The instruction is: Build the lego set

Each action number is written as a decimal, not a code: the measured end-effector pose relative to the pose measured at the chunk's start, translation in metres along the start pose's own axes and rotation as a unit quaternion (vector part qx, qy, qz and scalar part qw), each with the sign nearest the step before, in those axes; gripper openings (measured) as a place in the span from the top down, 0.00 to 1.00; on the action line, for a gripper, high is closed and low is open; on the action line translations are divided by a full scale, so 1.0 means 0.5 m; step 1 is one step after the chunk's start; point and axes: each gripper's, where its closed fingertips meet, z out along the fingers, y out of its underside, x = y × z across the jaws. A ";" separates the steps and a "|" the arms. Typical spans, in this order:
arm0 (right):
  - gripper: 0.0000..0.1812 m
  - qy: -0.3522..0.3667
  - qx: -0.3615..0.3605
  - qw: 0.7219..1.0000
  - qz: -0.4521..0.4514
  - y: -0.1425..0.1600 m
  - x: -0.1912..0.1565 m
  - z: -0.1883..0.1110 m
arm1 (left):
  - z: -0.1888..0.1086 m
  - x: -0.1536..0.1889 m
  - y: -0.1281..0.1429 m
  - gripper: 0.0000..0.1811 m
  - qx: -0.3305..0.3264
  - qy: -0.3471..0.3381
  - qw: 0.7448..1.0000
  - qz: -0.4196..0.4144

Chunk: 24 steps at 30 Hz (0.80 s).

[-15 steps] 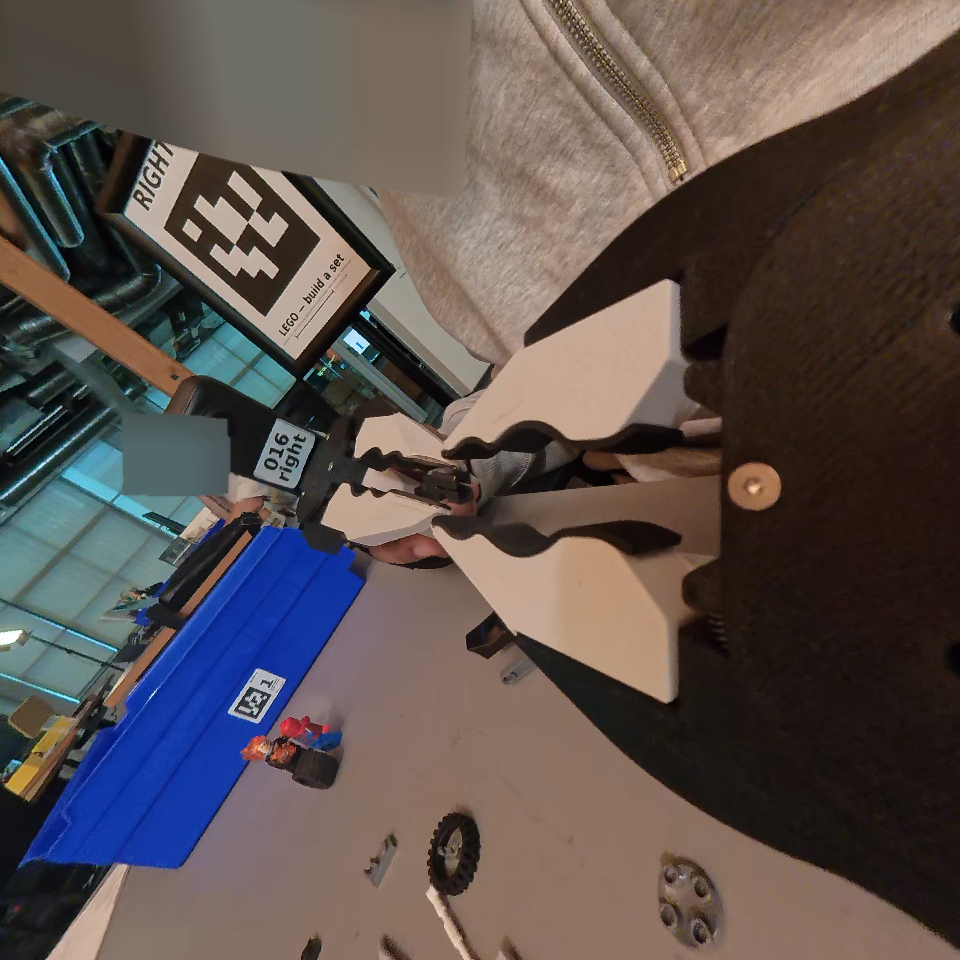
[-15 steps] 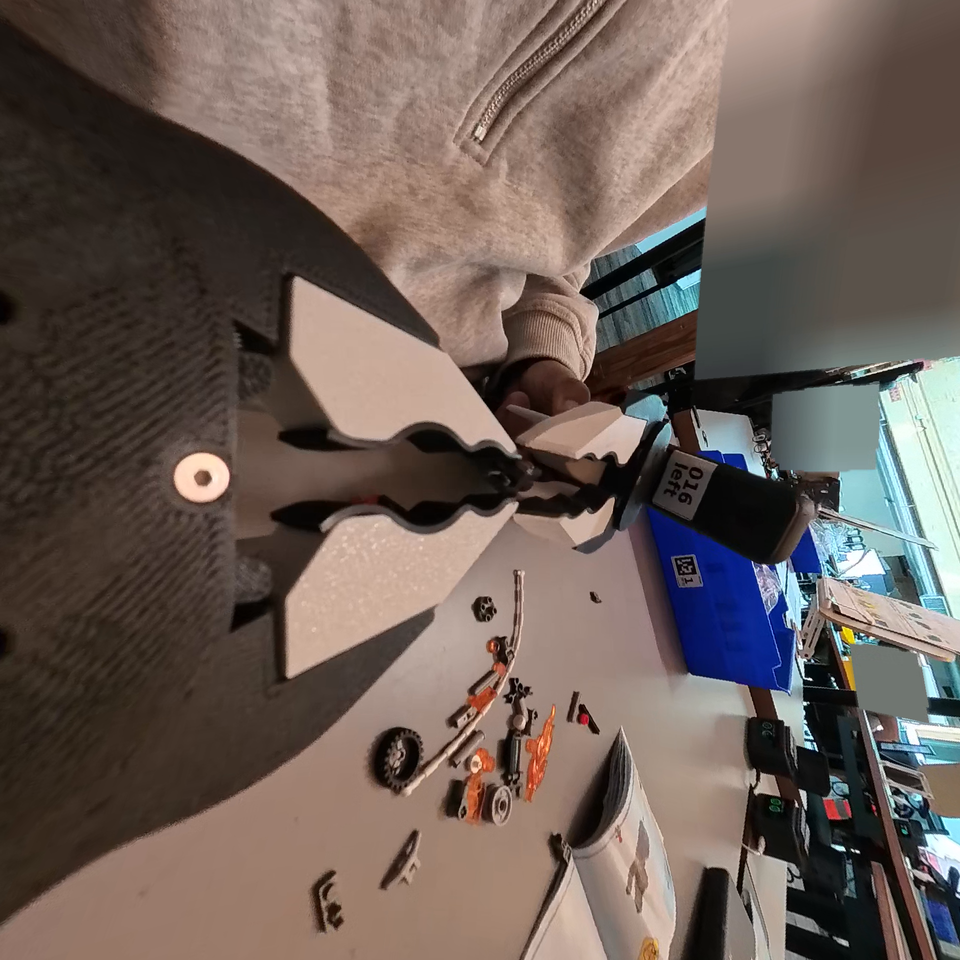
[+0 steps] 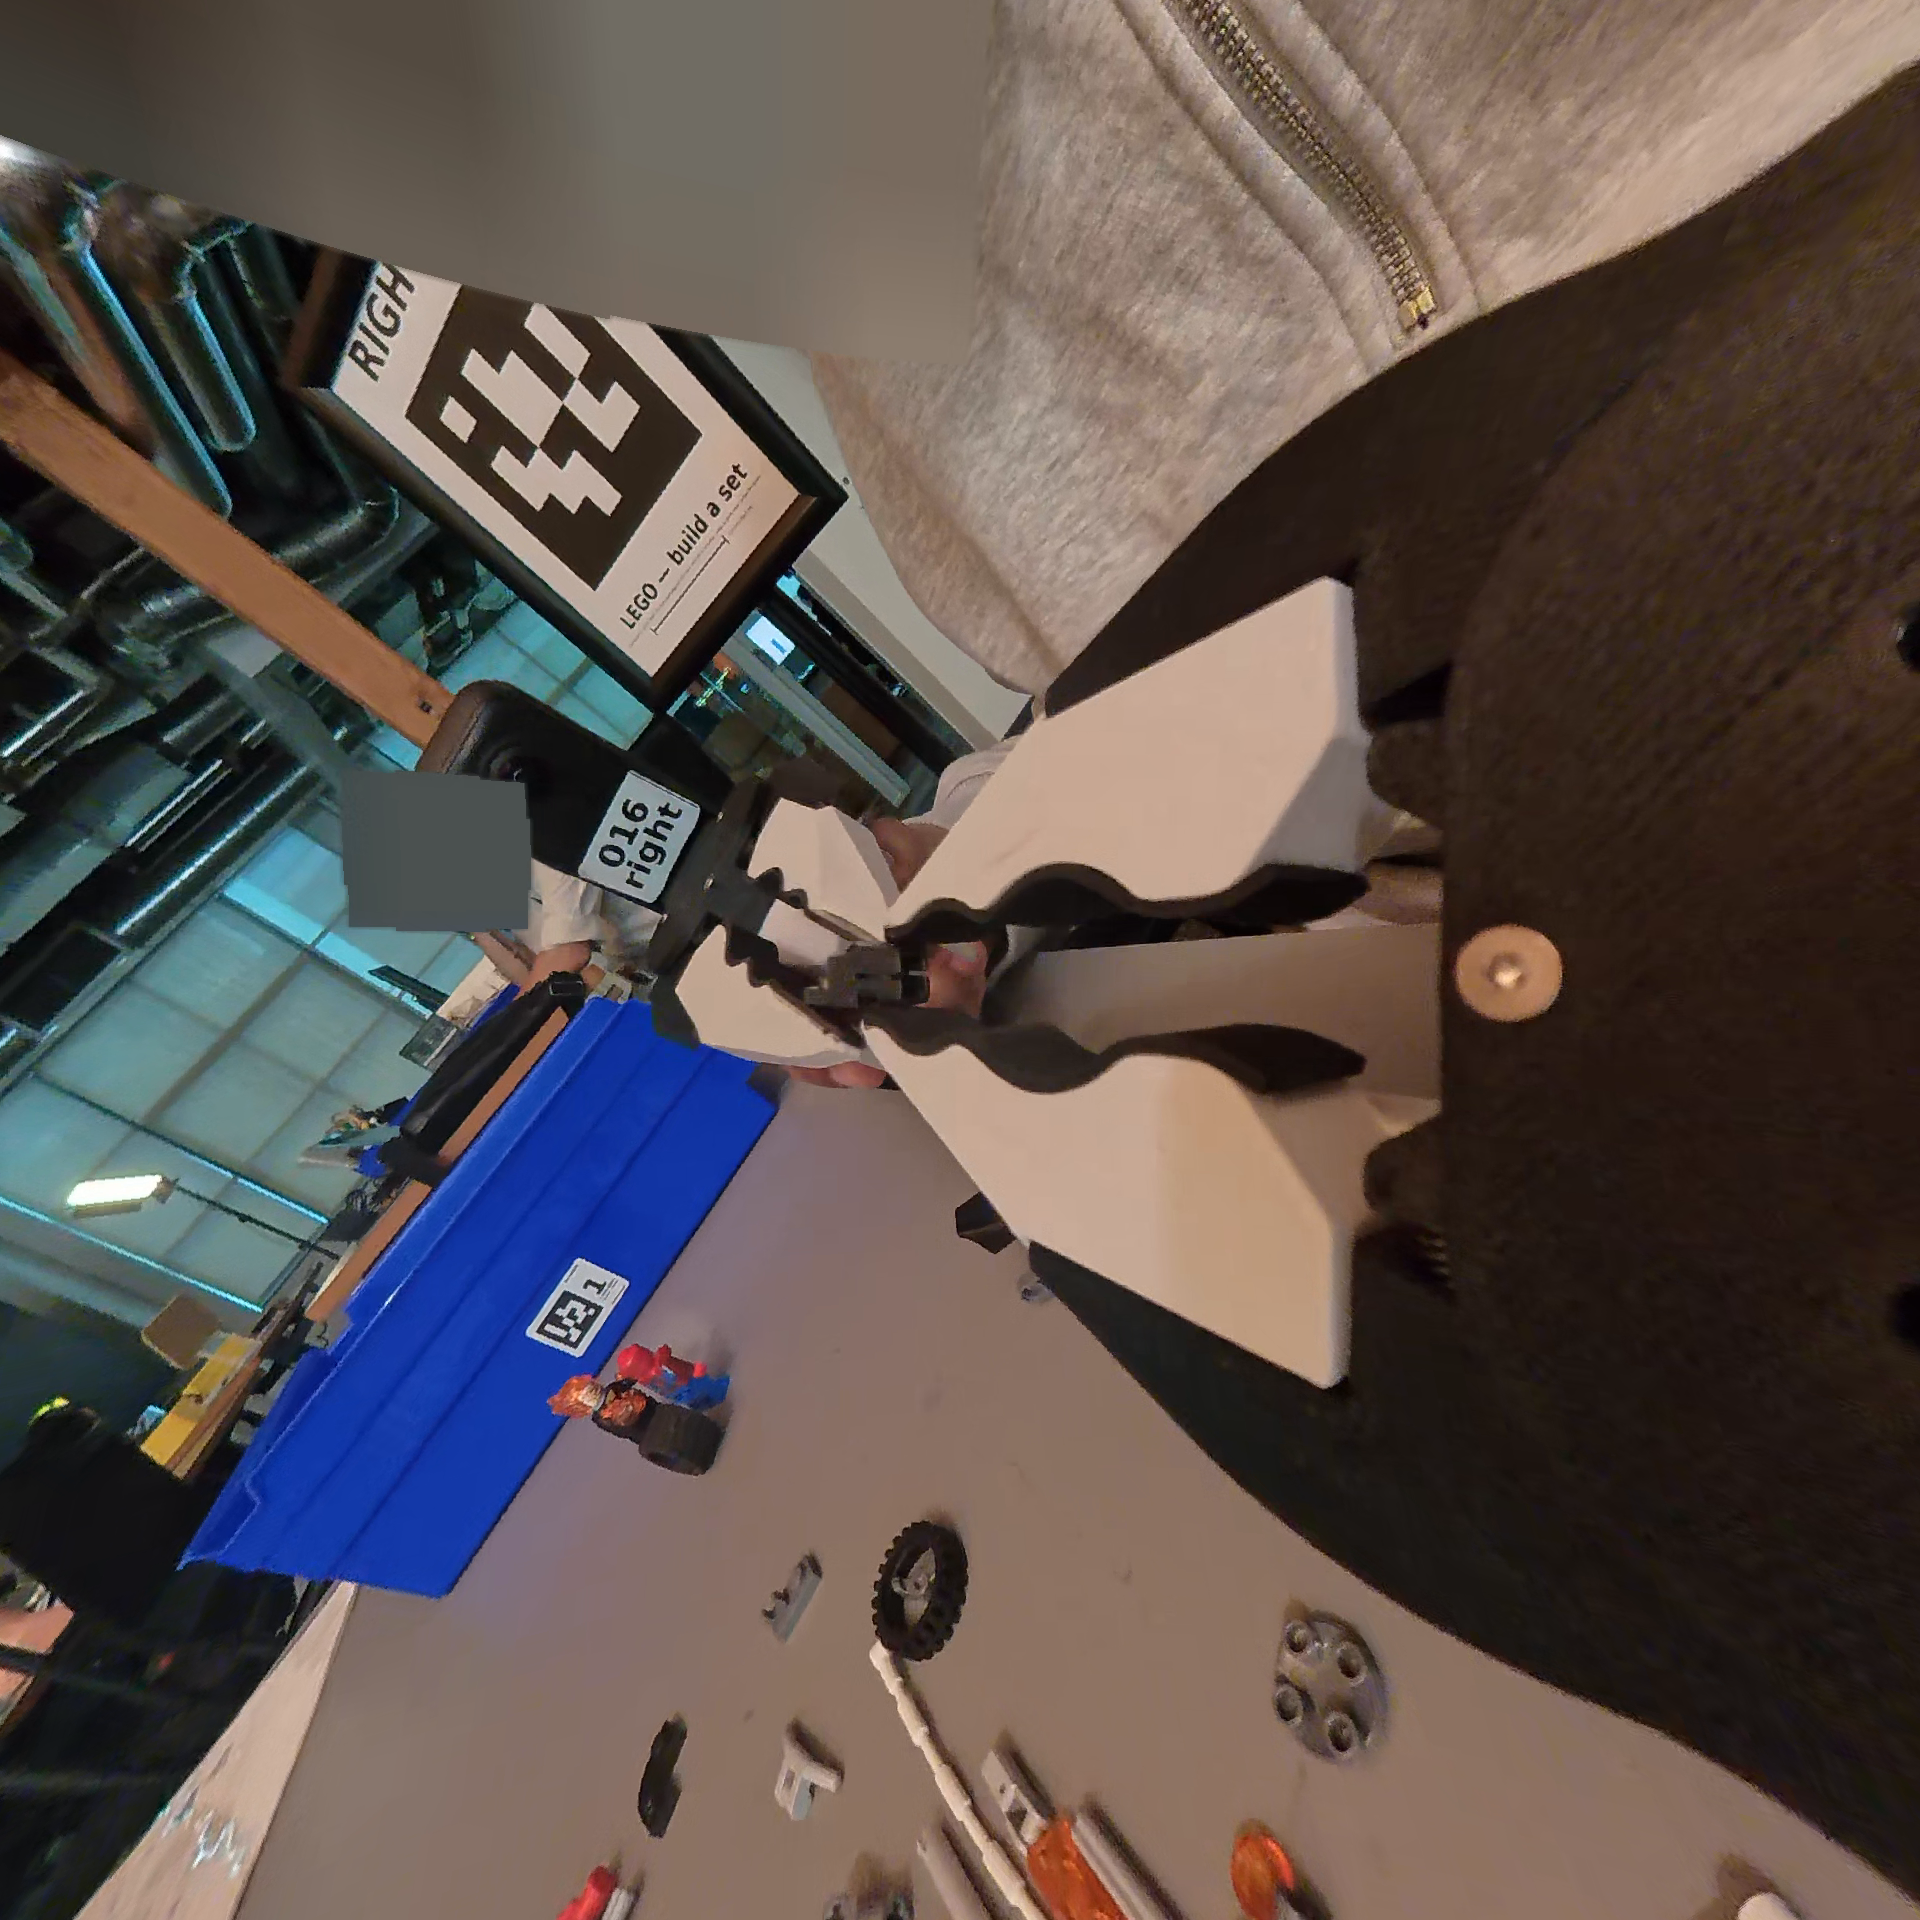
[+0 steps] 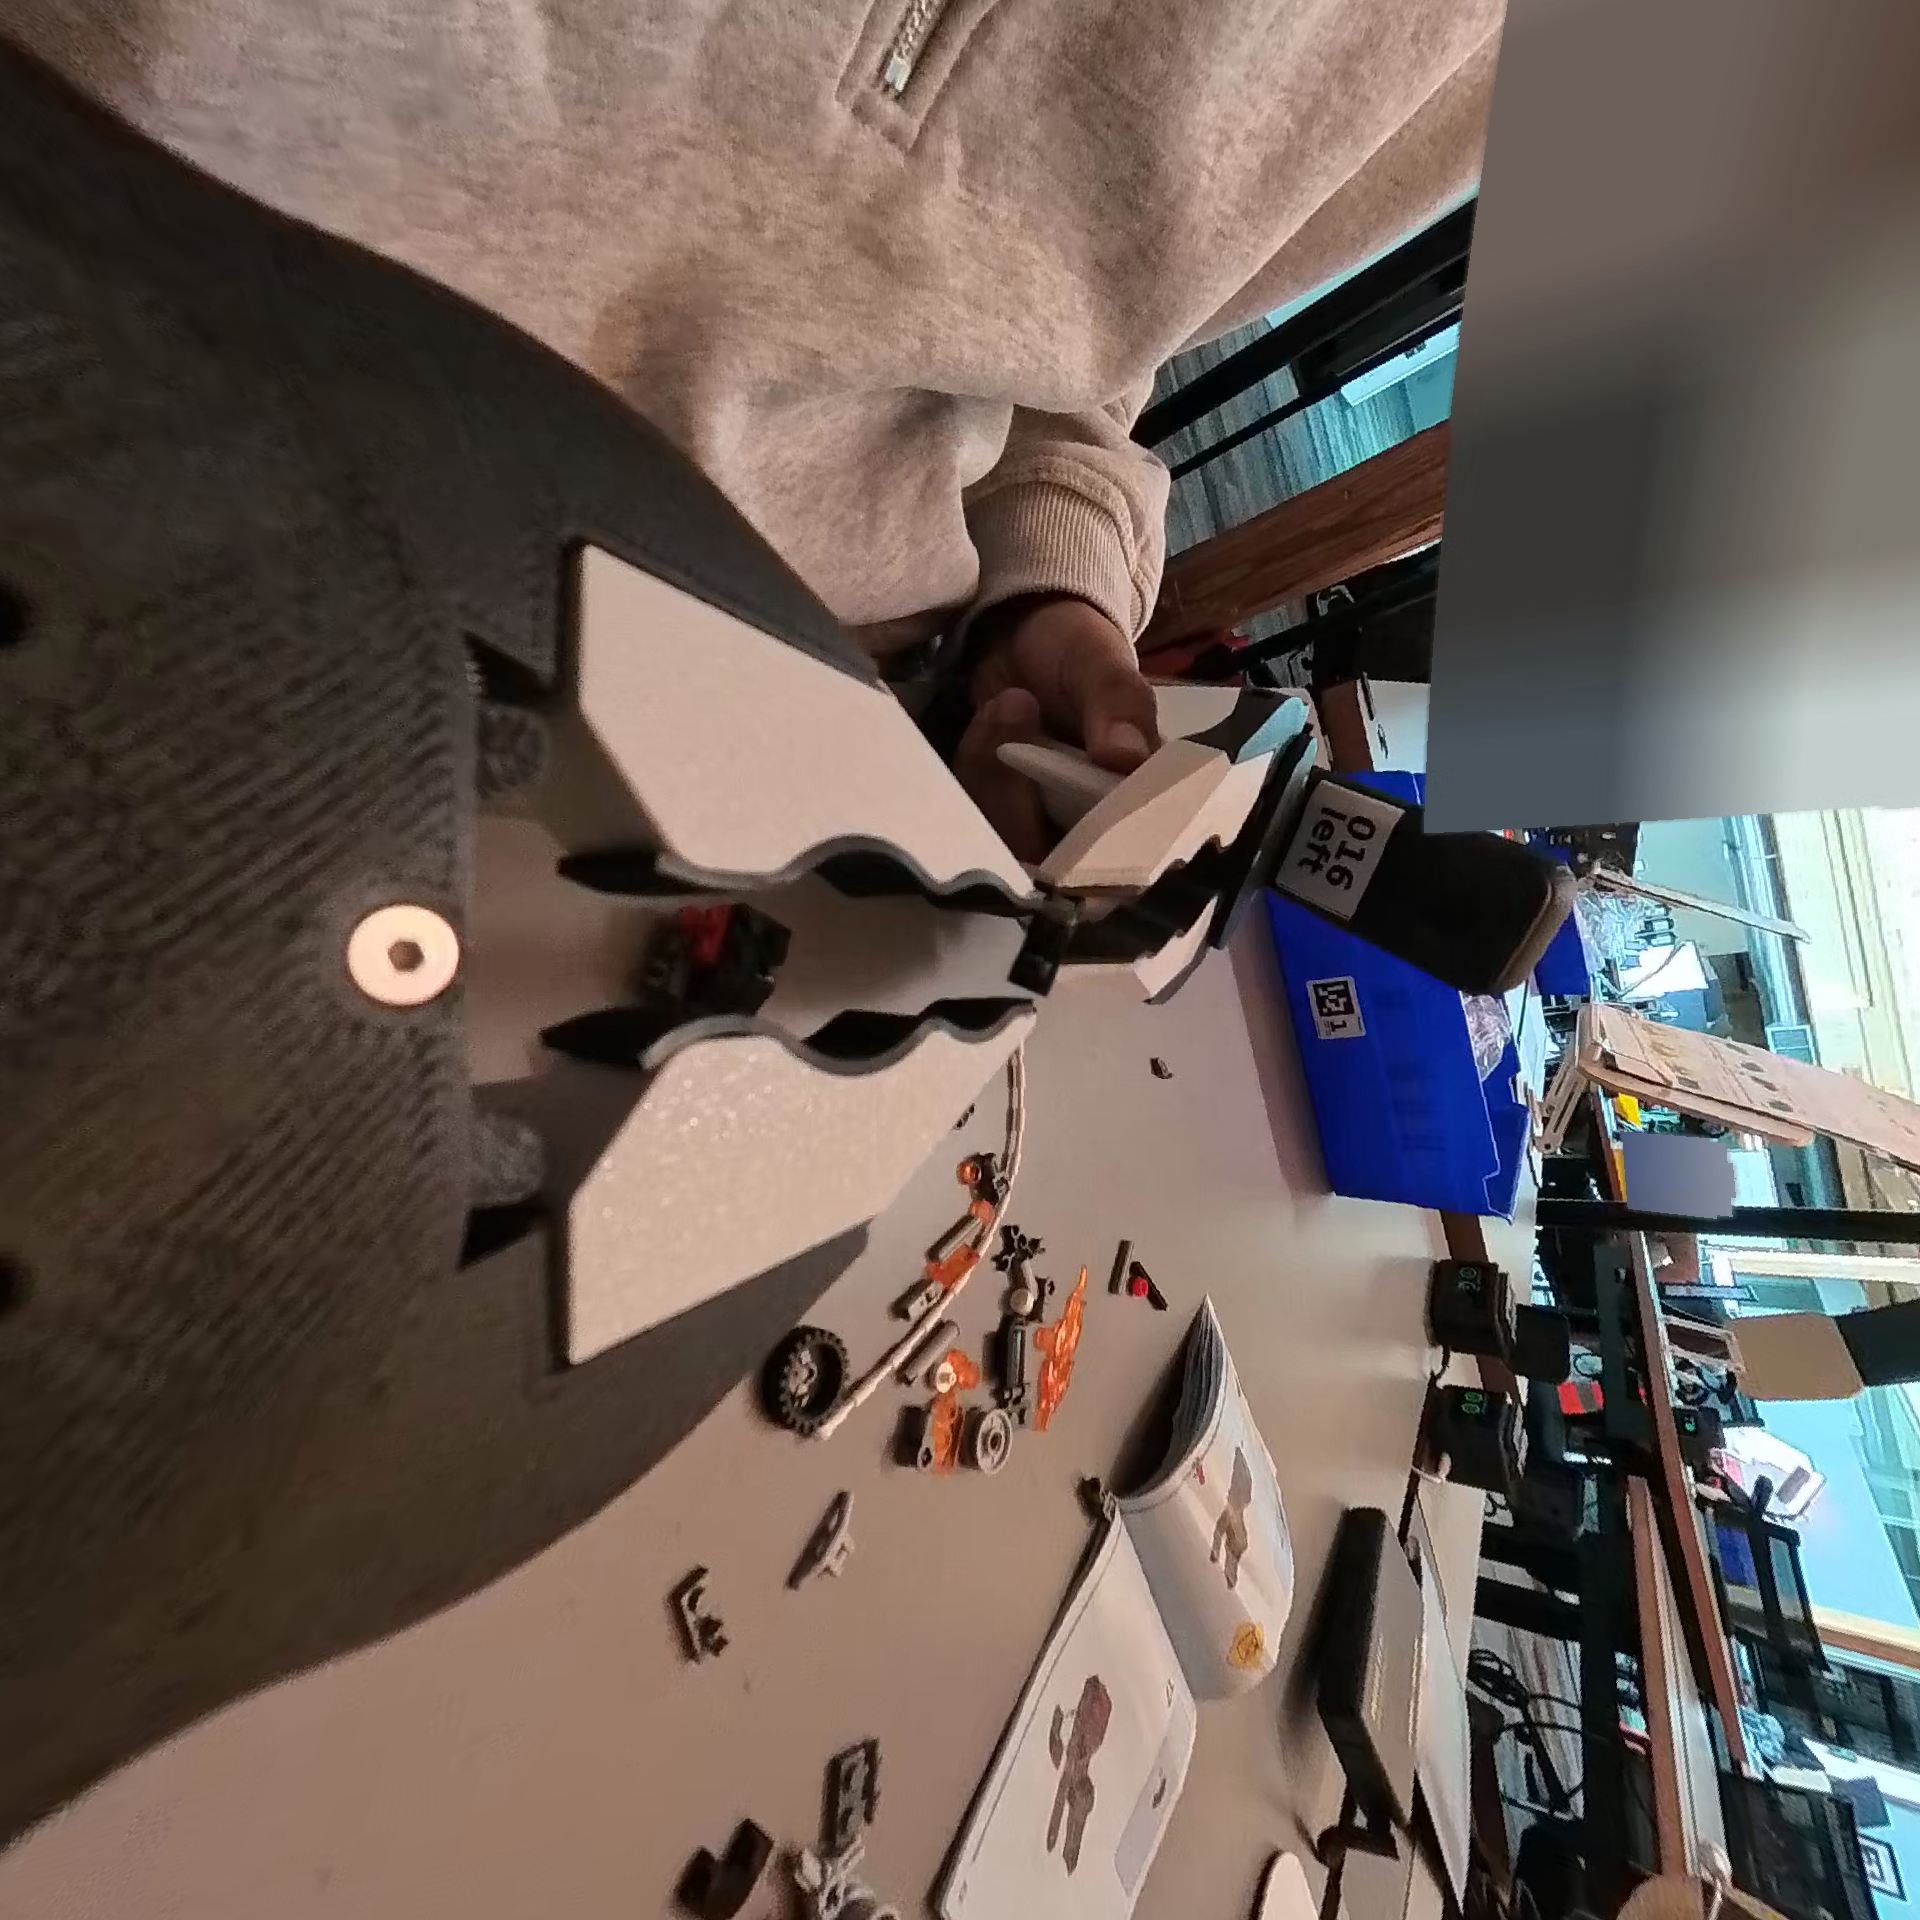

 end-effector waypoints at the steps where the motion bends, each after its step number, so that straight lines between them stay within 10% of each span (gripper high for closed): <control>1: 0.92 0.002 0.001 1.000 0.001 -0.001 0.001 -0.001 | 0.000 0.000 0.000 0.96 0.001 -0.001 1.000 0.002; 24: 0.86 -0.006 0.141 0.958 0.250 -0.041 0.011 0.048 | -0.040 -0.019 -0.057 0.95 0.050 -0.261 0.915 0.303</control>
